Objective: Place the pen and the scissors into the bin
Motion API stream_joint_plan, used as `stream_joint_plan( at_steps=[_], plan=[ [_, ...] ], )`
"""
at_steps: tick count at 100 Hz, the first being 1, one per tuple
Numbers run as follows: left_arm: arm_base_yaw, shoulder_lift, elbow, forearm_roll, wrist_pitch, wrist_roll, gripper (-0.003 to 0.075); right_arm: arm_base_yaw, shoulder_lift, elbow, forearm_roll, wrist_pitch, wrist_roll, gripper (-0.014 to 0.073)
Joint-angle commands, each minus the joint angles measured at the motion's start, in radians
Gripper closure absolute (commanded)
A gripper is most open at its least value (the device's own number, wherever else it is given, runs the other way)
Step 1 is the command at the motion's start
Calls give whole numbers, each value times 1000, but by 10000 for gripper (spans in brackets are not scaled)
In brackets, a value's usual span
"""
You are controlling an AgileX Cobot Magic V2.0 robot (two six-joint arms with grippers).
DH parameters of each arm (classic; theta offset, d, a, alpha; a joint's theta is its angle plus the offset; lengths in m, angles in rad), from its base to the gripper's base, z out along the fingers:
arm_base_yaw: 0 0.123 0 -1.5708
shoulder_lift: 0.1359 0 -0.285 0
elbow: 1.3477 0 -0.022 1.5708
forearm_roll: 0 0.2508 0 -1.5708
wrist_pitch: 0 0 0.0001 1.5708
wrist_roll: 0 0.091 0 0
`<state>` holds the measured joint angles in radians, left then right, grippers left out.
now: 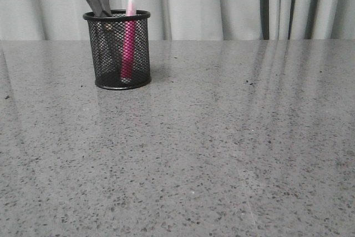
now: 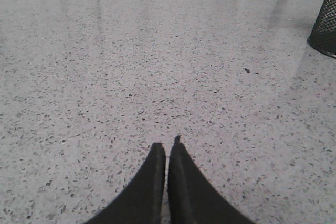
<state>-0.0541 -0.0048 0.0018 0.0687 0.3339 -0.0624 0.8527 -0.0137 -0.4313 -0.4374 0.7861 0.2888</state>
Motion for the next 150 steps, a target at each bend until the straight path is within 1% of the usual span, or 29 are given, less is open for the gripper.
stream_joint_plan(
  at_steps=[1, 56, 61, 63, 68, 76, 82, 89, 98, 105, 110, 113, 115, 118, 125, 130, 137, 145, 150],
  plan=[
    [2, -31, 44, -10, -49, -12, 739, -4, -7, -21, -24, -74, 0, 642],
    [2, -31, 44, -10, -49, -12, 739, -4, -7, -21, -24, -74, 0, 642],
    [2, -31, 44, -10, -49, -12, 739, -4, -7, -11, -70, -37, 0, 642],
    [2, -31, 44, -10, -49, -12, 739, -4, -7, -10, -92, -40, 24, 643],
    [2, -31, 44, -10, -49, -12, 739, -4, -7, 2, -186, -52, 36, 643],
    [2, -31, 44, -10, -49, -12, 739, -4, -7, 26, -273, -199, 38, 643],
    [2, -31, 44, -10, -49, -12, 739, -17, -5, 42, -285, -259, 38, 643],
    [2, -31, 44, -10, -49, -12, 739, -53, 19, 67, -243, -266, 38, 643],
    [2, -31, 44, -10, -49, -12, 739, -131, 58, 118, -128, -256, 38, 643],
    [2, -31, 44, -10, -49, -12, 739, -213, 88, 183, -57, -340, 32, 643],
    [2, -31, 44, -10, -49, -12, 739, -283, 106, 243, 34, -414, 29, 643],
    [2, -31, 44, -10, -49, -12, 739, -337, 112, 276, 103, -482, 15, 643],
    [2, -31, 44, -10, -49, -12, 739, -359, 117, 301, 129, -514, -6, 643],
    [2, -31, 44, -10, -49, -12, 739, -415, 122, 335, 188, -604, -50, 643],
    [2, -31, 44, -10, -49, -12, 739, -522, 124, 414, 298, -786, -196, 643],
    [2, -31, 44, -10, -49, -12, 739, -584, 122, 457, 360, -870, -303, 642],
    [2, -31, 44, -10, -49, -12, 739, -652, 121, 452, 392, -816, -358, 643],
    [2, -31, 44, -10, -49, -12, 739, -704, 121, 456, 409, -767, -358, 643],
    [2, -31, 44, -10, -49, -12, 739, -731, 121, 456, 443, -724, -358, 643]
  ],
)
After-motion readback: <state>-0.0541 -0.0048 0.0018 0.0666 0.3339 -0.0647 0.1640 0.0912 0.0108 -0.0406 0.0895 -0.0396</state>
